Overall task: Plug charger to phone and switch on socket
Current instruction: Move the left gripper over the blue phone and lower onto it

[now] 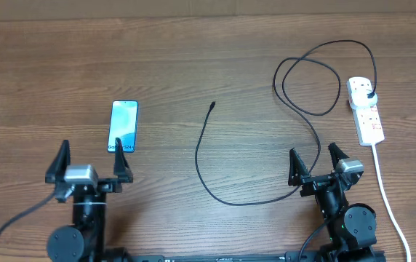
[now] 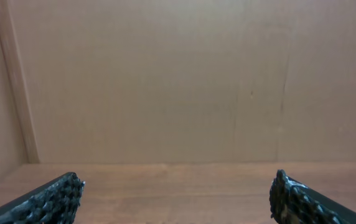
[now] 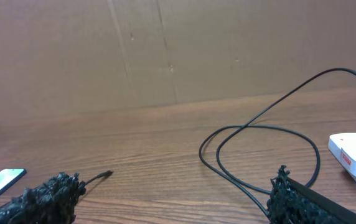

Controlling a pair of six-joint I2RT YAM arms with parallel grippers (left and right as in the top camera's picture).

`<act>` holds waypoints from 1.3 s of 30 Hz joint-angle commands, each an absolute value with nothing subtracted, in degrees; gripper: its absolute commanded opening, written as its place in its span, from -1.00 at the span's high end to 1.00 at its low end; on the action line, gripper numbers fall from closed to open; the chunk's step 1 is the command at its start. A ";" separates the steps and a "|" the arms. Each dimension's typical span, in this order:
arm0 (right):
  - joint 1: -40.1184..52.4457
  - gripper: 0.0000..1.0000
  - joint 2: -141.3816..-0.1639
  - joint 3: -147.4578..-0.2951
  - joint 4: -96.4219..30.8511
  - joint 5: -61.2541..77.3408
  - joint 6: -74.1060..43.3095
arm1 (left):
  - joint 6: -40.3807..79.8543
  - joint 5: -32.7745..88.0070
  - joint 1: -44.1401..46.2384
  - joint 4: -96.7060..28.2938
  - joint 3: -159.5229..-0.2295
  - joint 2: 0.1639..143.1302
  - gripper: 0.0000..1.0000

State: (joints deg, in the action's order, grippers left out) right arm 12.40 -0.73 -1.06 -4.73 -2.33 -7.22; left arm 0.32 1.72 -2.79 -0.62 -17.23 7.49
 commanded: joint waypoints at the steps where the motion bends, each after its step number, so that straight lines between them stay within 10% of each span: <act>1: 12.14 -1.00 -0.16 -0.45 -4.51 -2.22 -6.81 | 1.28 3.90 -3.38 -2.20 -25.56 15.20 -0.99; 27: 12.14 -1.00 -0.16 -0.45 -4.54 -2.22 -6.79 | -0.21 7.57 -3.36 -65.67 -103.92 80.58 -0.99; 39: 12.14 -1.00 -0.16 -0.45 -4.51 -2.22 -6.81 | 0.03 7.44 -3.36 -73.41 -106.94 92.33 -0.99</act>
